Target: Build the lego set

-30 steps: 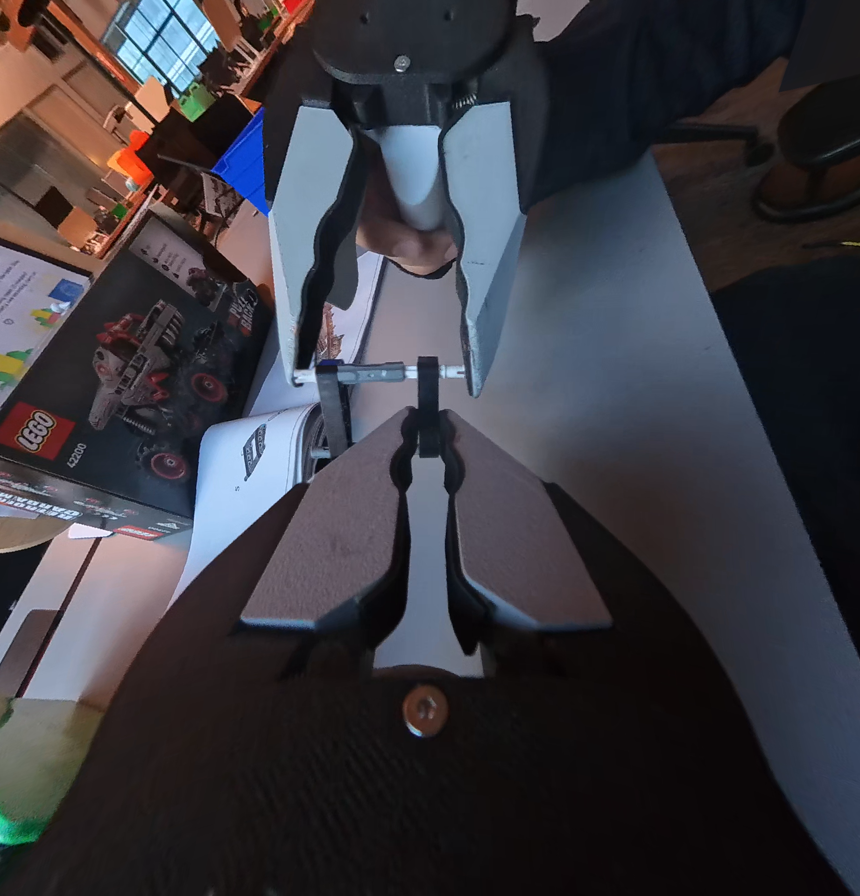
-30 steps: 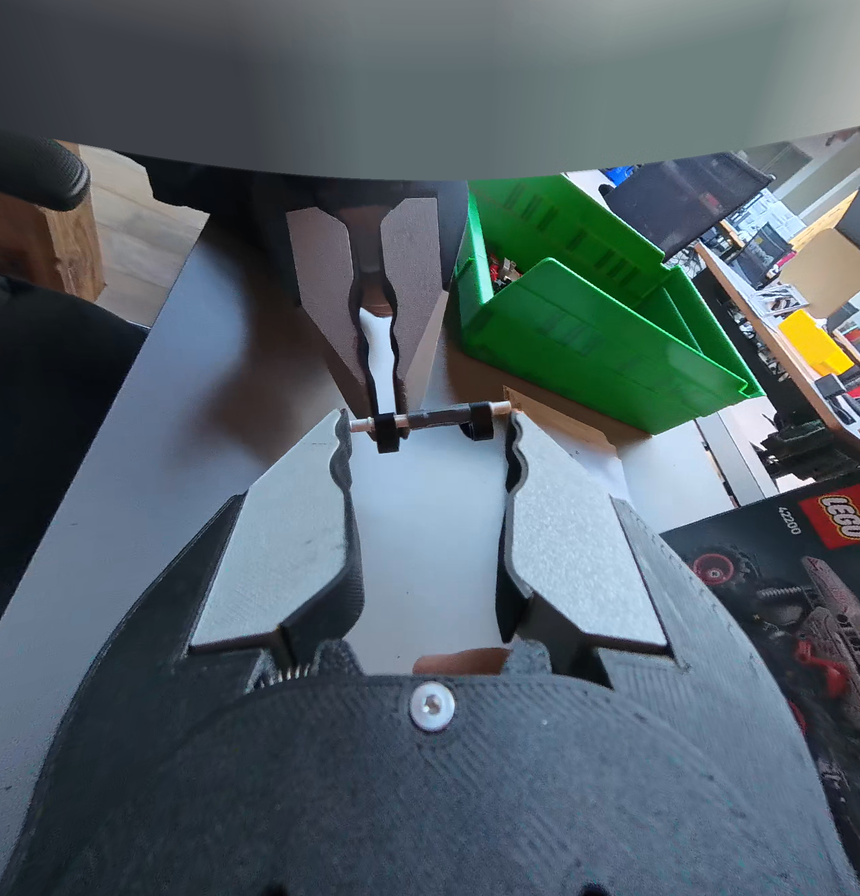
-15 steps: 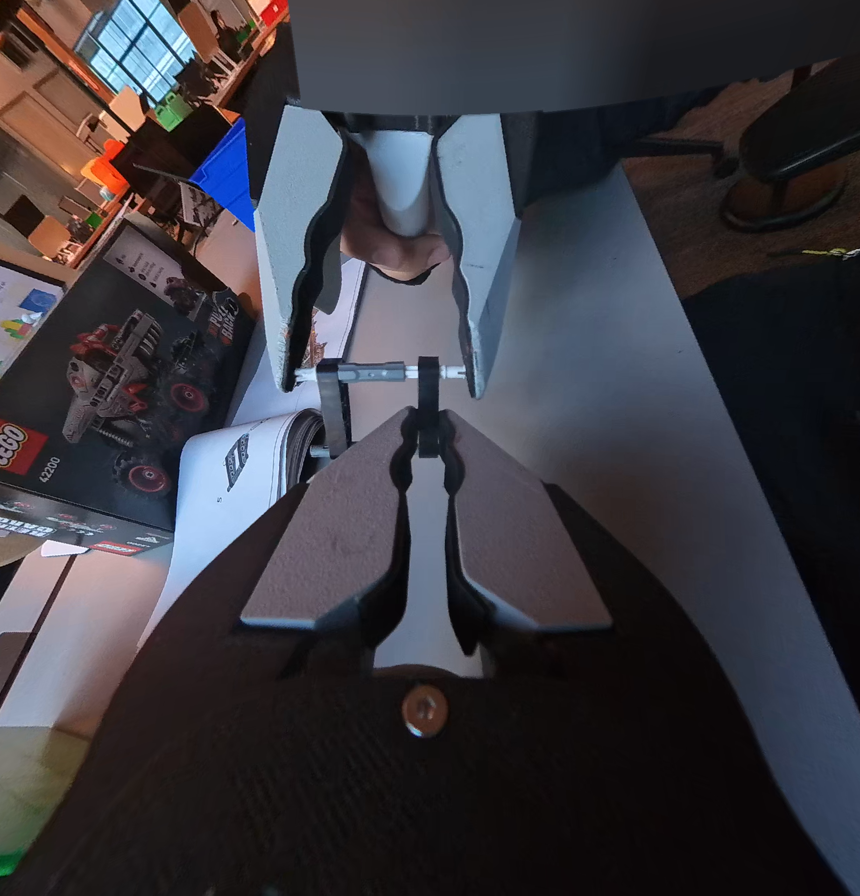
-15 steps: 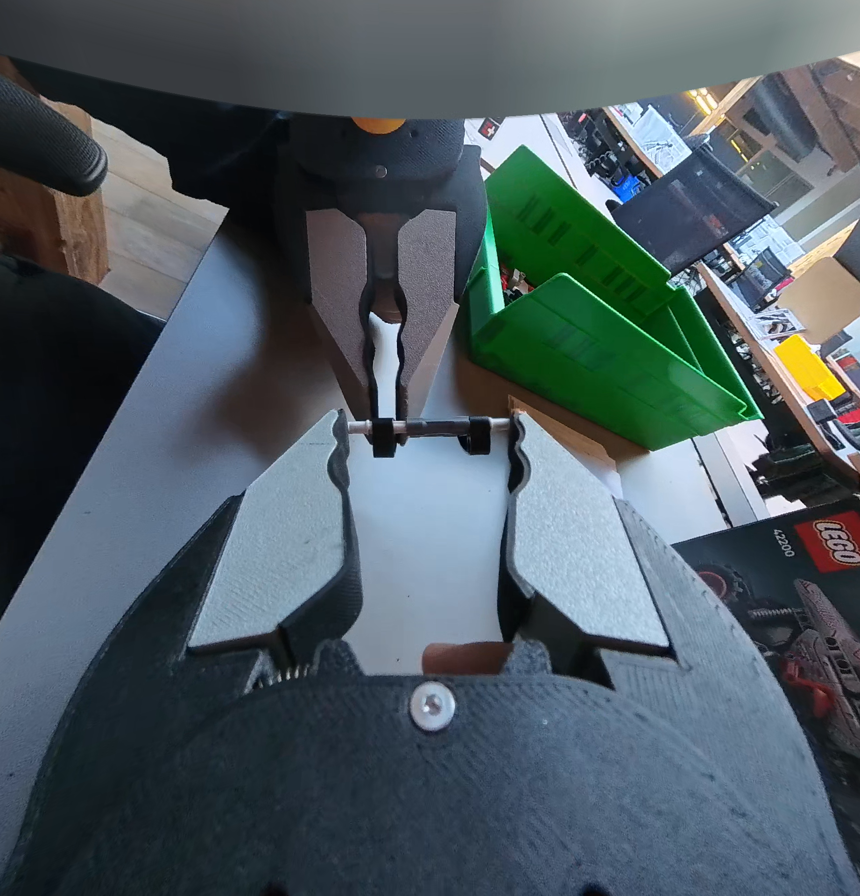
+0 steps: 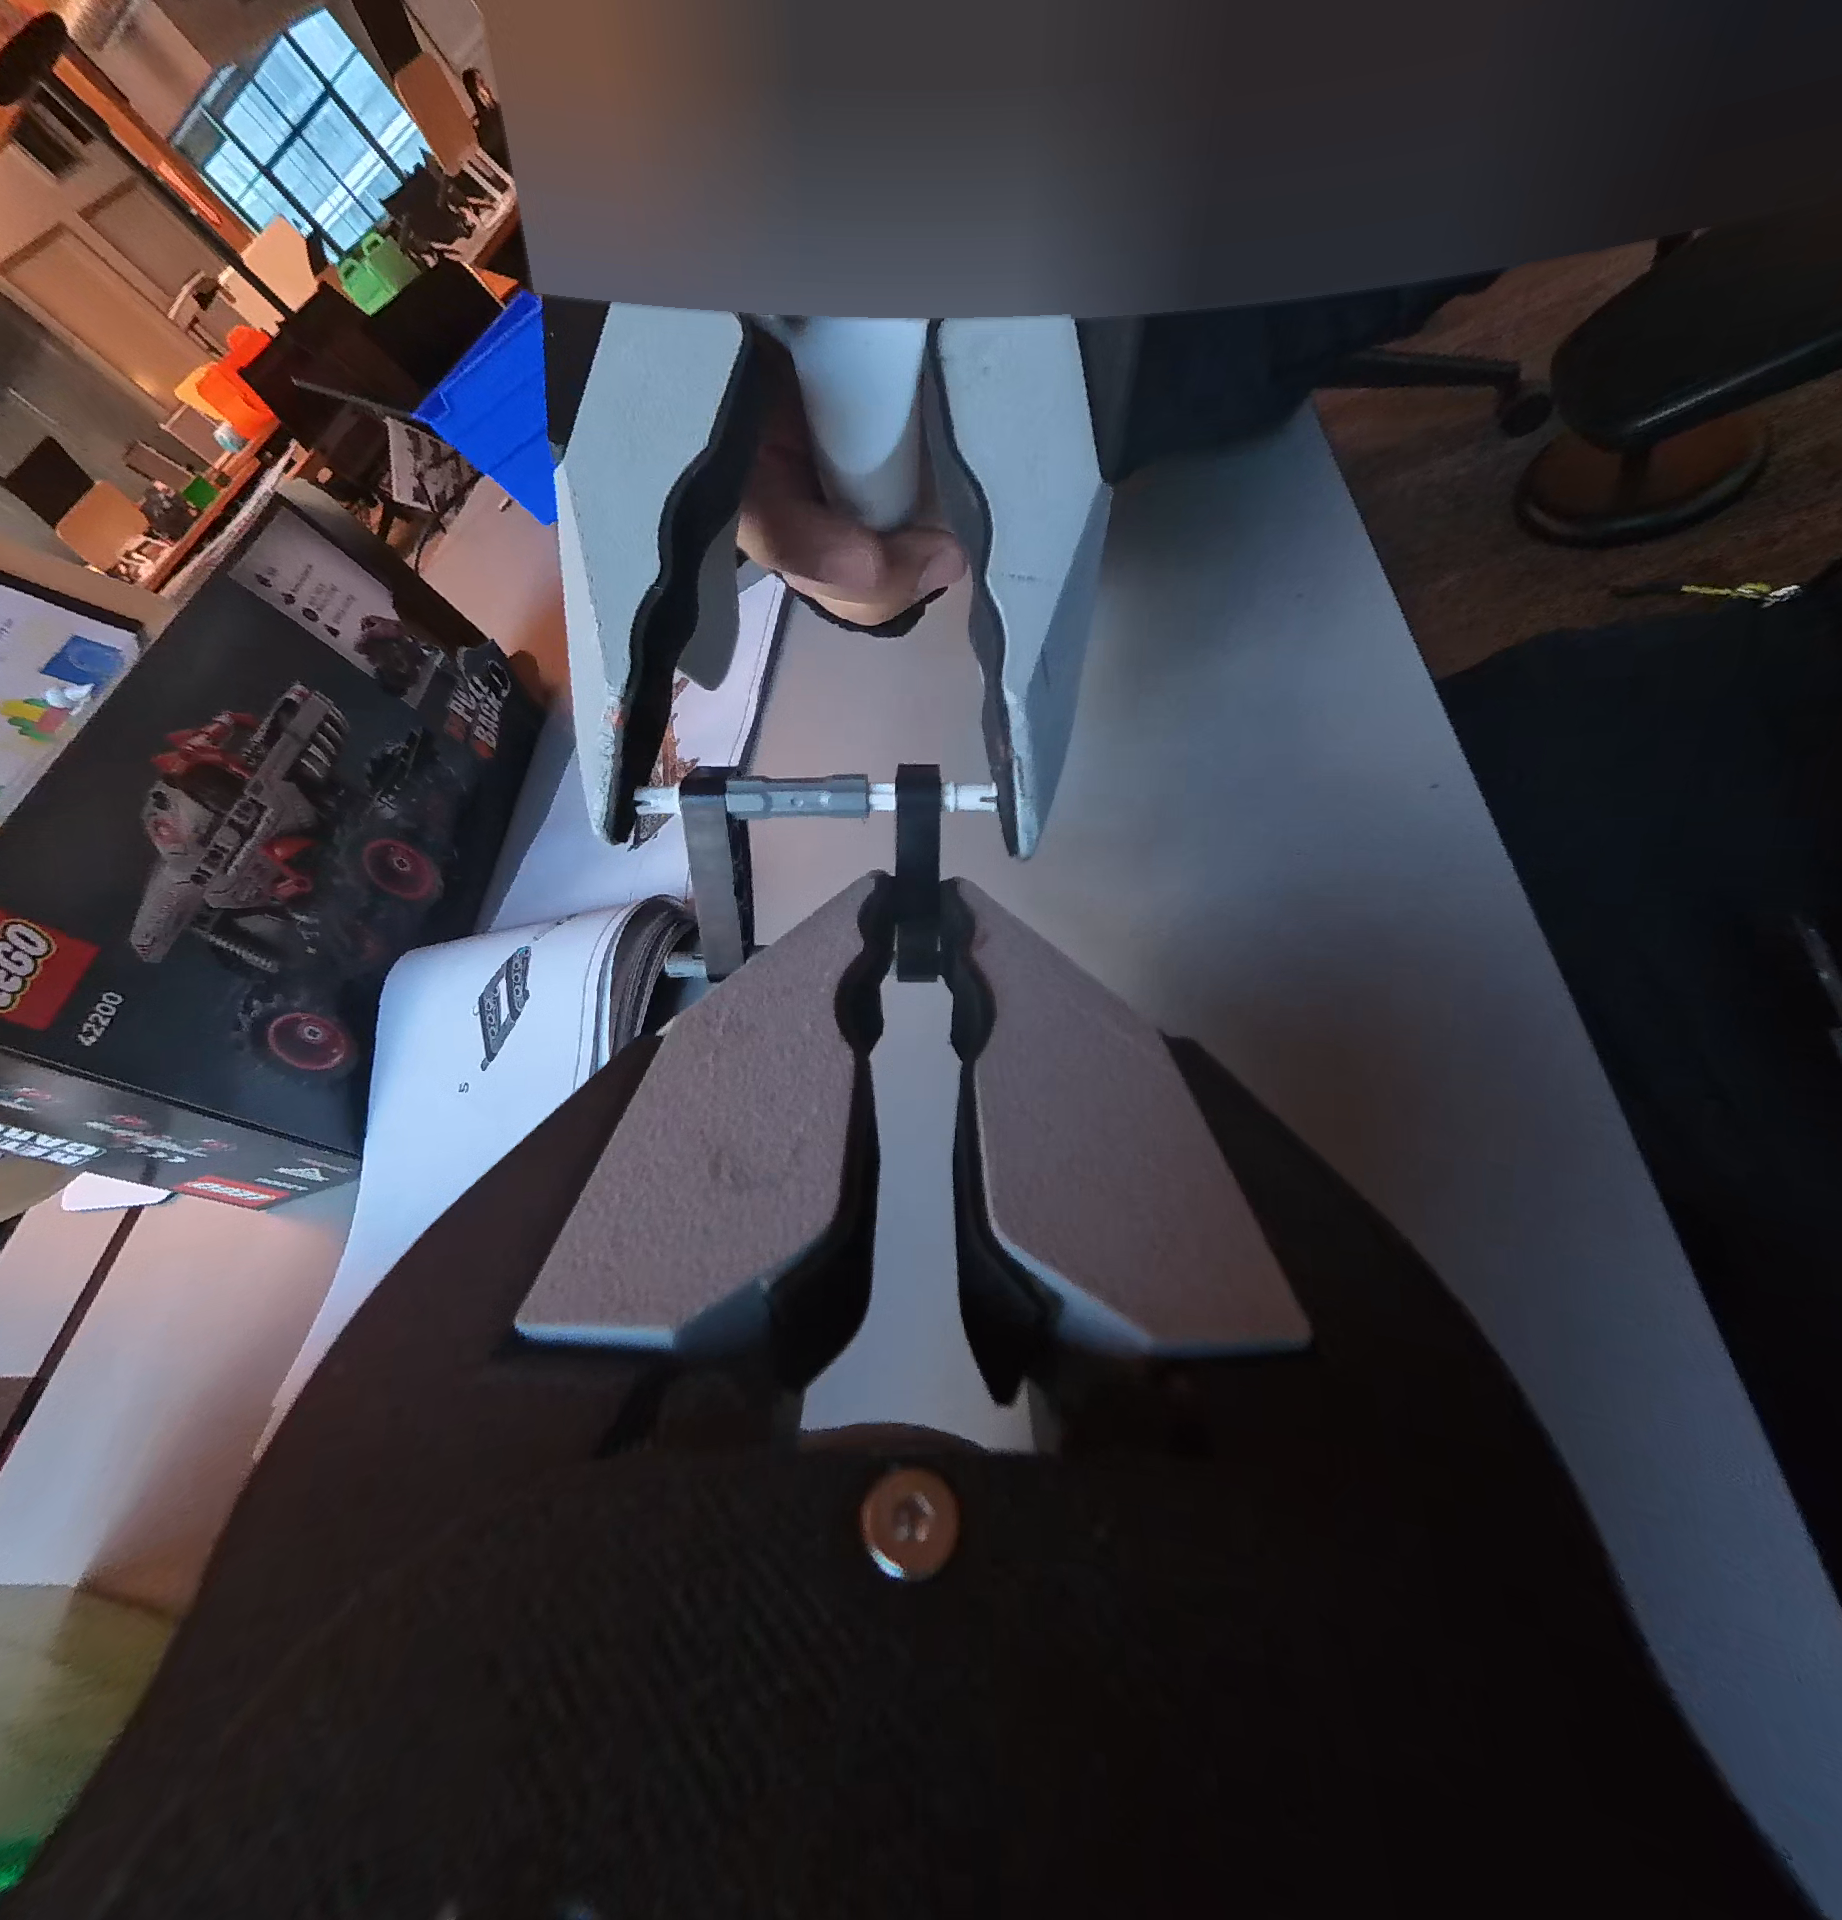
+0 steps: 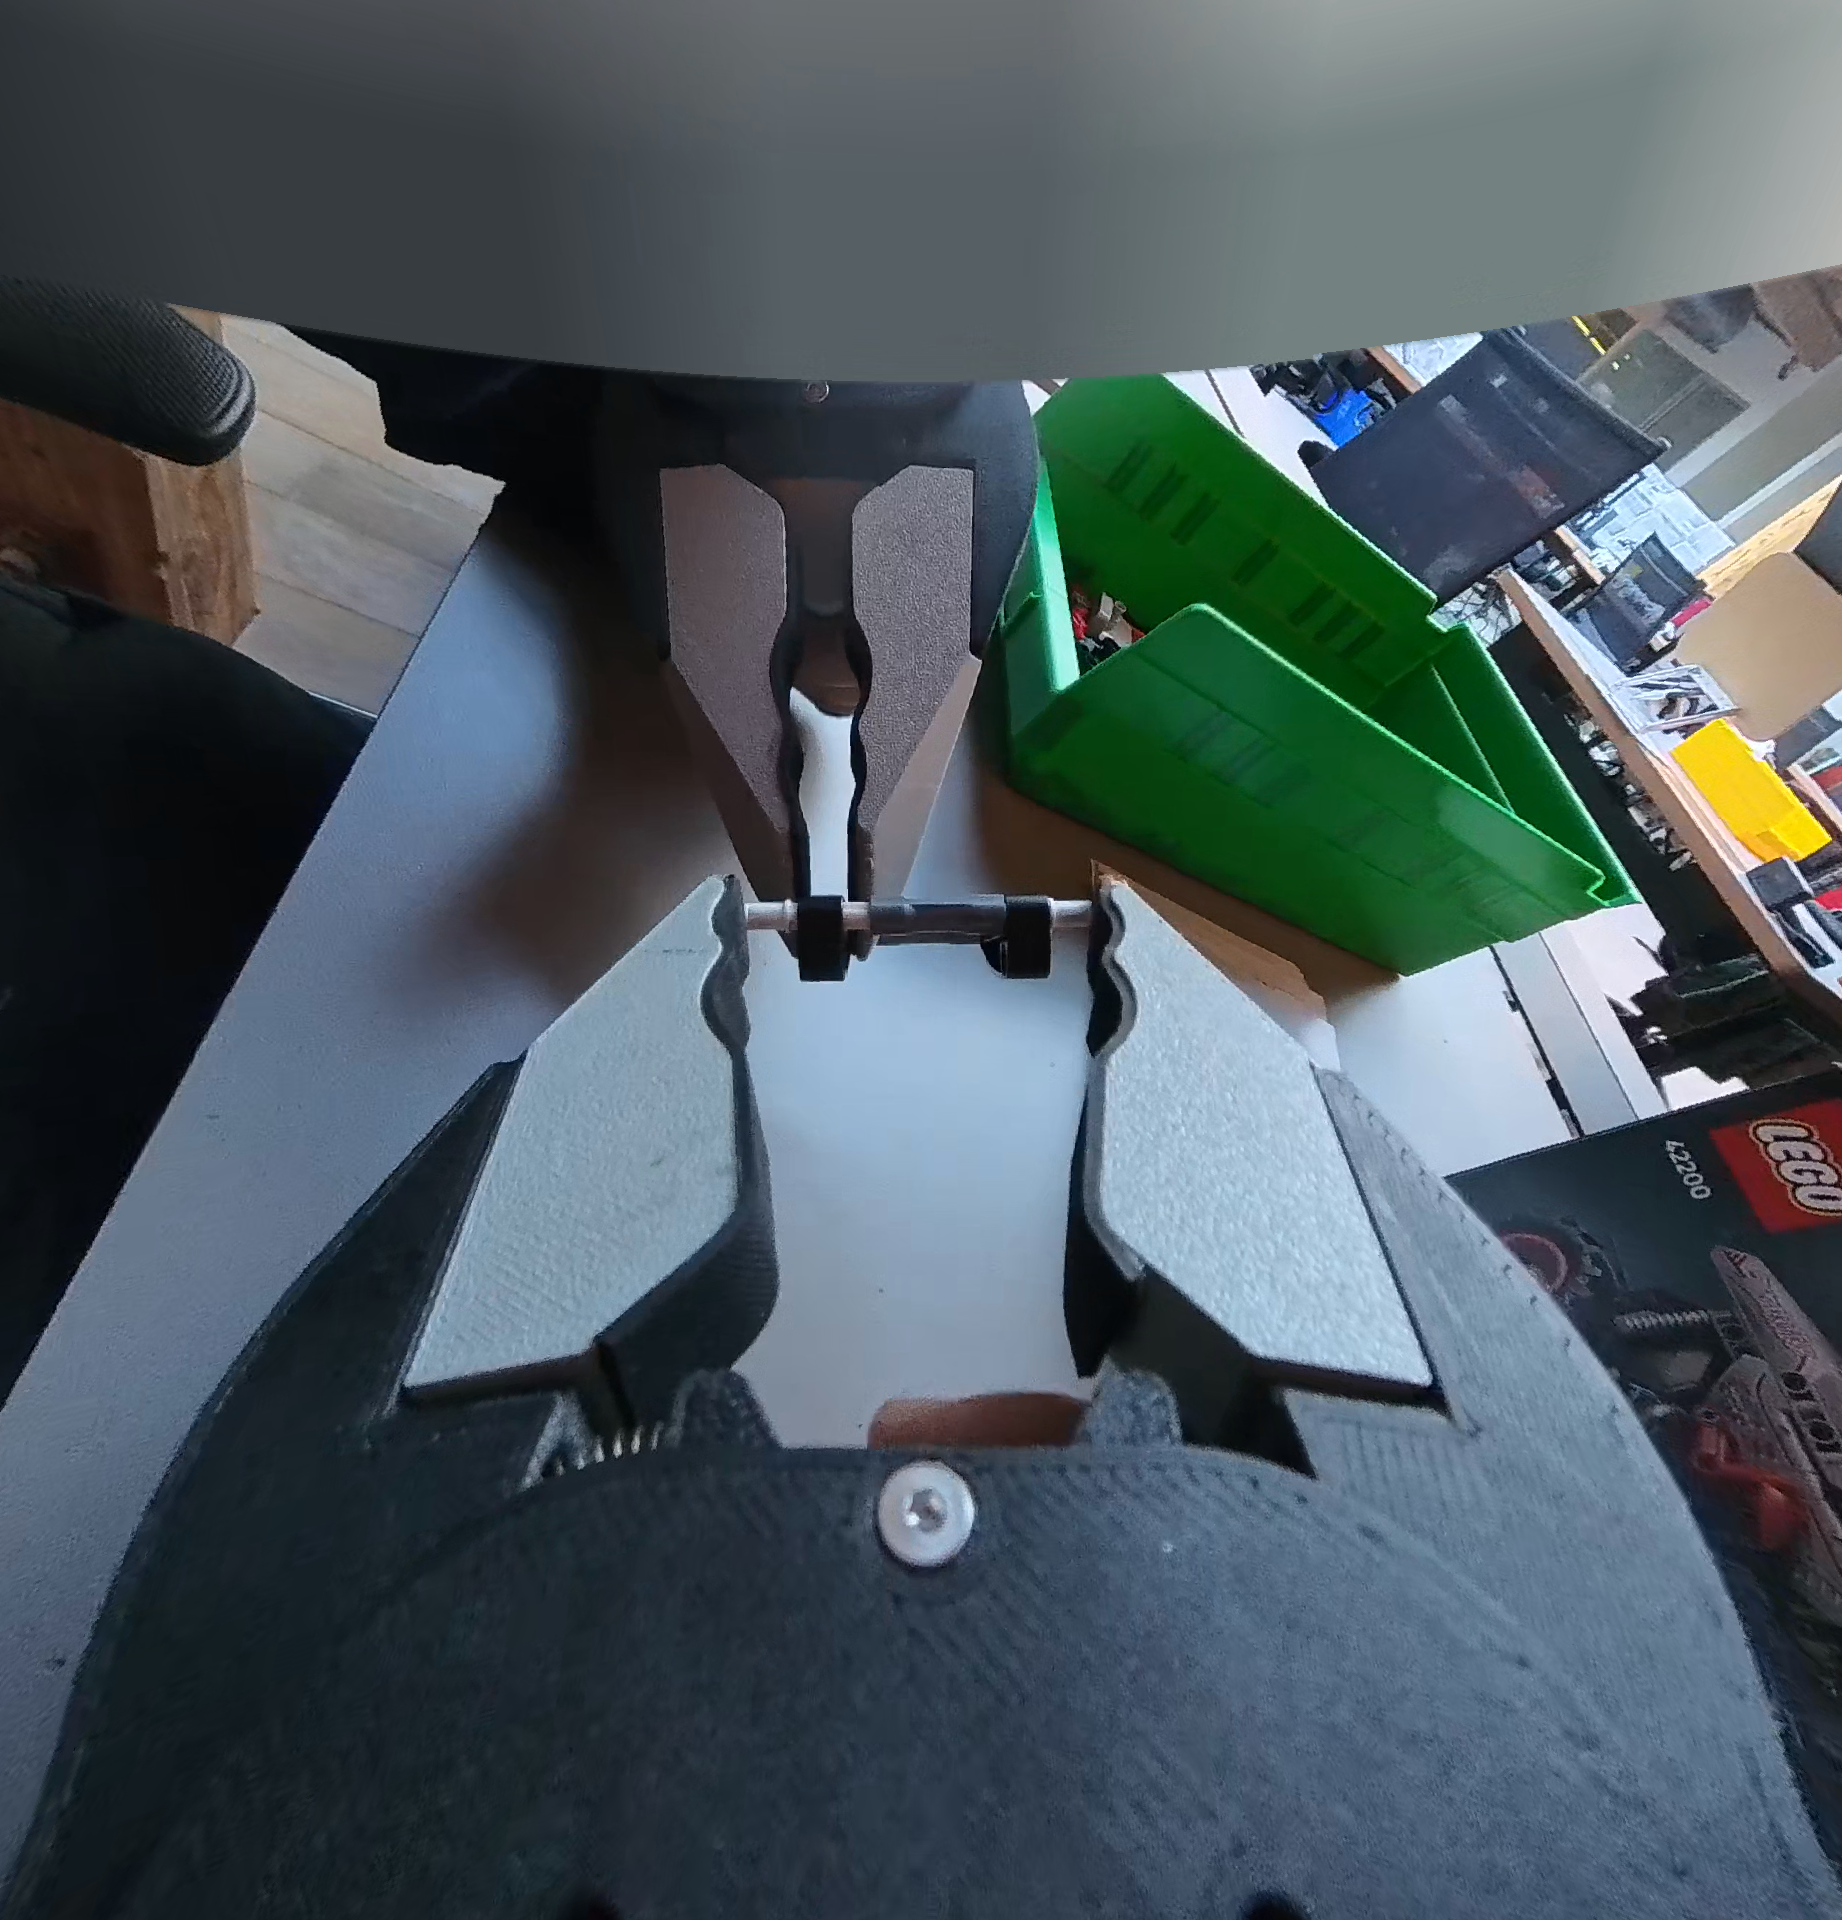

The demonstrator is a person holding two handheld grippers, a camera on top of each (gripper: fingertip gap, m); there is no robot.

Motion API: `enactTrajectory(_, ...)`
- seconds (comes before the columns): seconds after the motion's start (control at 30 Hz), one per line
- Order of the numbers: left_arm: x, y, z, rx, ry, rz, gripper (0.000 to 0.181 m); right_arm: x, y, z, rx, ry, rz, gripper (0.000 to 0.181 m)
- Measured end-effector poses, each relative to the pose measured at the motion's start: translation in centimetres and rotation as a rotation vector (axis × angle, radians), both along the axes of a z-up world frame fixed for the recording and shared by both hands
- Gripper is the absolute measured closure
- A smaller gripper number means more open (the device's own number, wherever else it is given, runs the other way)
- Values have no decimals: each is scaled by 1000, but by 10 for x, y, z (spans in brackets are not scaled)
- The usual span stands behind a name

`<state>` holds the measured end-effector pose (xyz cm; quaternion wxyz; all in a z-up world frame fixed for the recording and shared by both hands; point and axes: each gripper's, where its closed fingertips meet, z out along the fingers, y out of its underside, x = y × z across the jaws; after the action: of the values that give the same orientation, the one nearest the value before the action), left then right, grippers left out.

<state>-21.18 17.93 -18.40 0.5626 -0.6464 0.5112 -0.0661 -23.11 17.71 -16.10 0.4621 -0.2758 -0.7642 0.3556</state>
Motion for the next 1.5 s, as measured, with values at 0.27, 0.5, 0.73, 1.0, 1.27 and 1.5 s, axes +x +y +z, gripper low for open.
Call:
enactTrajectory(0.27, 0, -1, 1, 3, 2, 3, 176, 0, -1, 0, -7, -11, -16, 120)
enactTrajectory(0.5, 0, -2, 1, -2, -2, 3, 176, 1, -1, 0, 8, -19, -31, 122)
enactTrajectory(0.73, 3, -3, -3, -14, 11, -6, 176, 3, -4, -4, 2, -51, -17, 123)
enactTrajectory(1.0, 3, 0, 6, 50, -26, -8, 176, 2, -3, 5, -120, -7, 29, 106)
enactTrajectory(1.27, 11, -18, 56, 112, -382, -186, 177, -4, -4, 15, -241, 6, 22, 83)
enactTrajectory(1.5, 8, -42, 82, 115, -633, -395, 177, -7, -20, 40, -32, 182, -48, 113)
